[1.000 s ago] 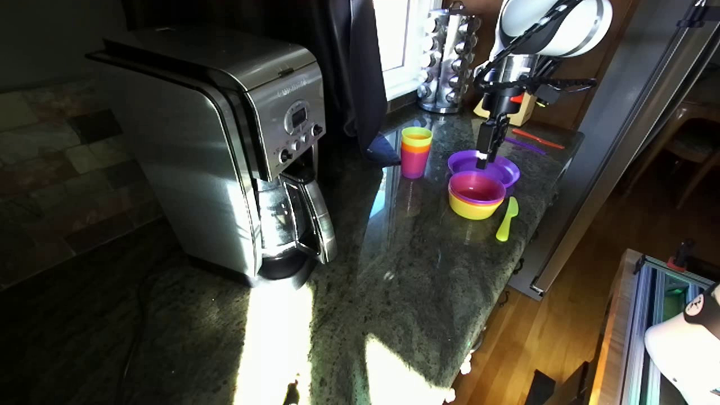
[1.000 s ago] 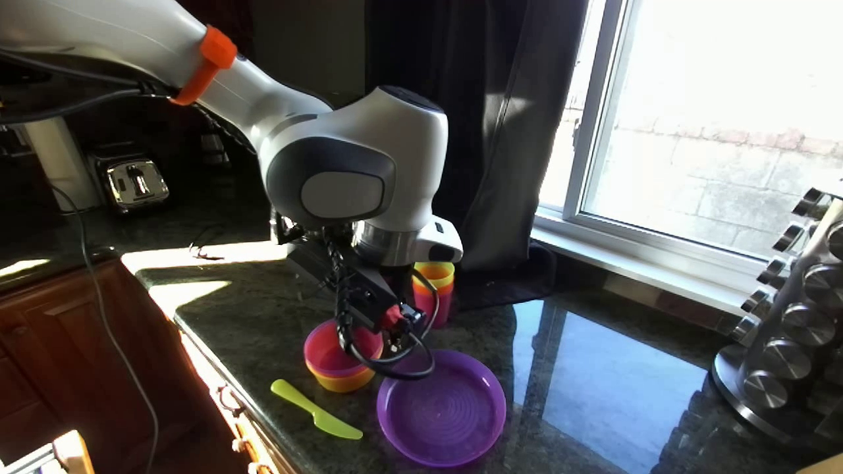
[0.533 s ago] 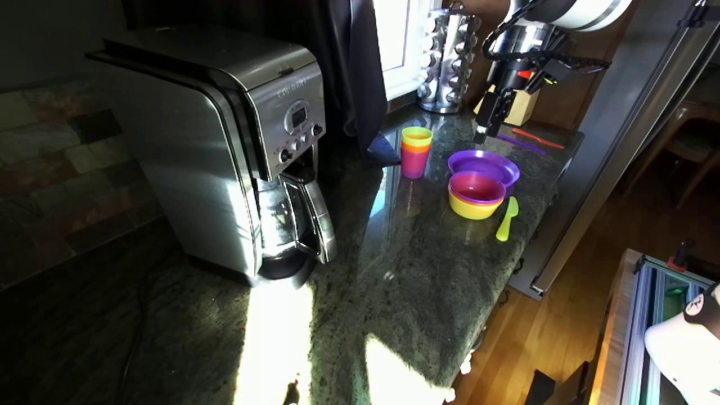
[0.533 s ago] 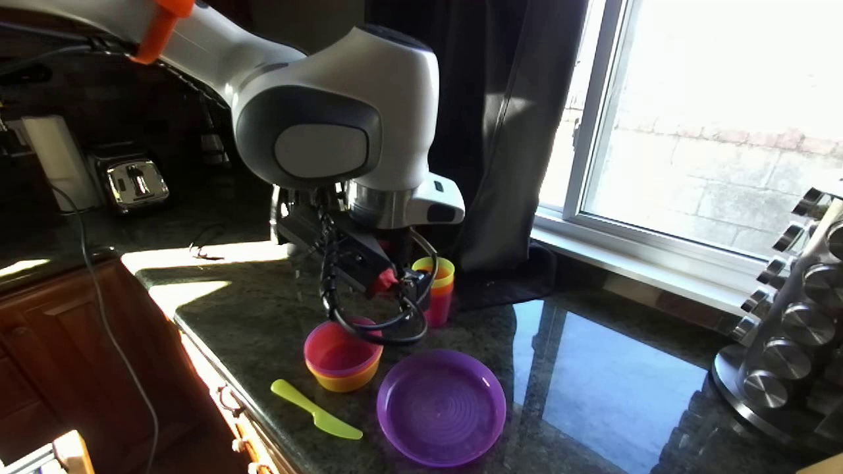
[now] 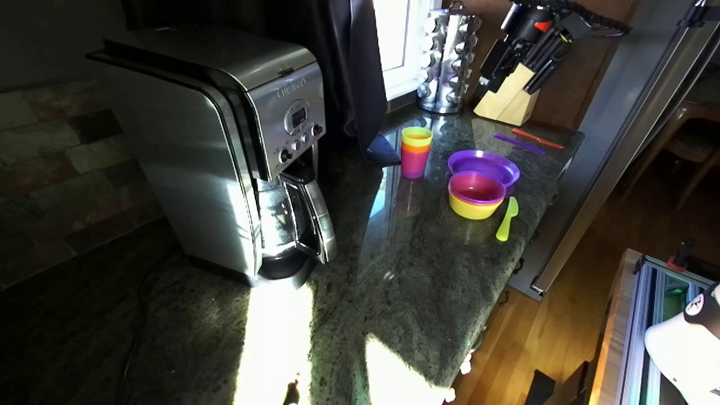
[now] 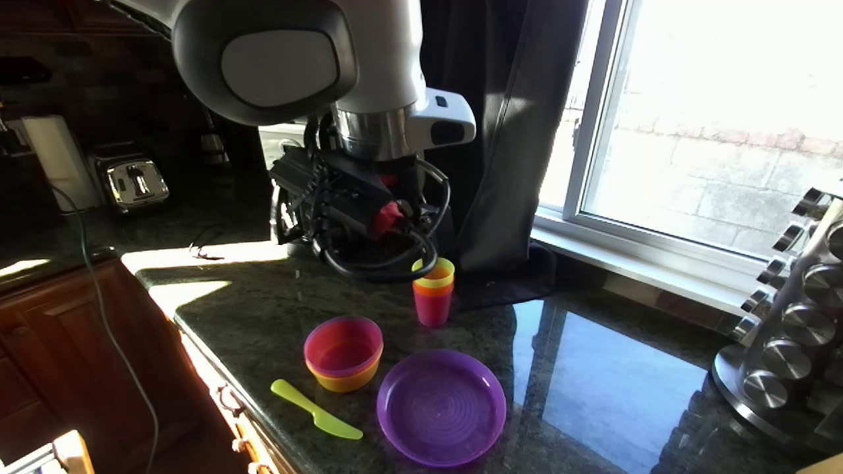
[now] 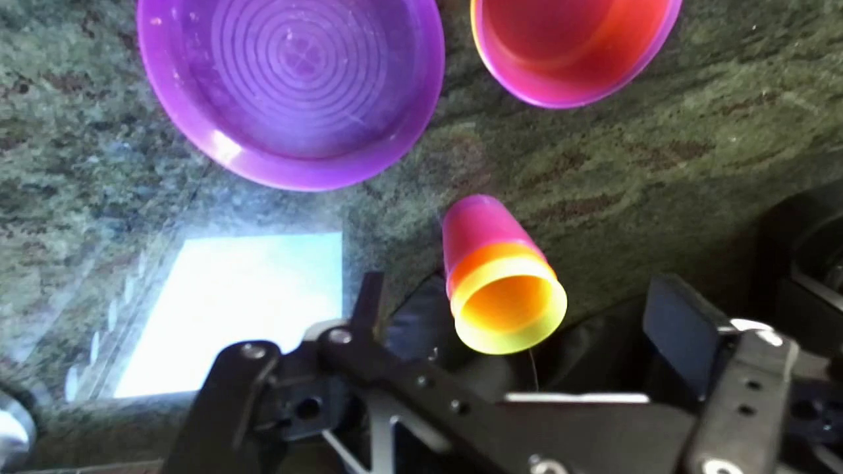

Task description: Stack the green and the orange cups into the purple cup and stack the bowls on top of each other

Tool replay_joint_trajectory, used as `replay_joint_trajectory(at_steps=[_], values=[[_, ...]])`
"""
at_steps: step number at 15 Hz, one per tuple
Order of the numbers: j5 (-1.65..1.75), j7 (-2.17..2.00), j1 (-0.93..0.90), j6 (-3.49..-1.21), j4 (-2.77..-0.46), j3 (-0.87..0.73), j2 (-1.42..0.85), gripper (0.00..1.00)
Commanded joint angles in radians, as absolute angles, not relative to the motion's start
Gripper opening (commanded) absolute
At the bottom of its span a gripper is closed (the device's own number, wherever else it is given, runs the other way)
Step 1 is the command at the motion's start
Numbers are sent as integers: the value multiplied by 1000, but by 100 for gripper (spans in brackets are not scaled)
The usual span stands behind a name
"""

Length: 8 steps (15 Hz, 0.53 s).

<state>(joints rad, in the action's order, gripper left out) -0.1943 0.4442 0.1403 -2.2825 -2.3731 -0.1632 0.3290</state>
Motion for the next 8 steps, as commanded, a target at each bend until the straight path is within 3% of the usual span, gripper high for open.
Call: replay_joint_trajectory(at_steps=[1, 8], values=[[-182, 434, 113, -2292, -2372, -189, 339, 100], [-182, 433, 111, -2294, -2372, -191, 347, 100]])
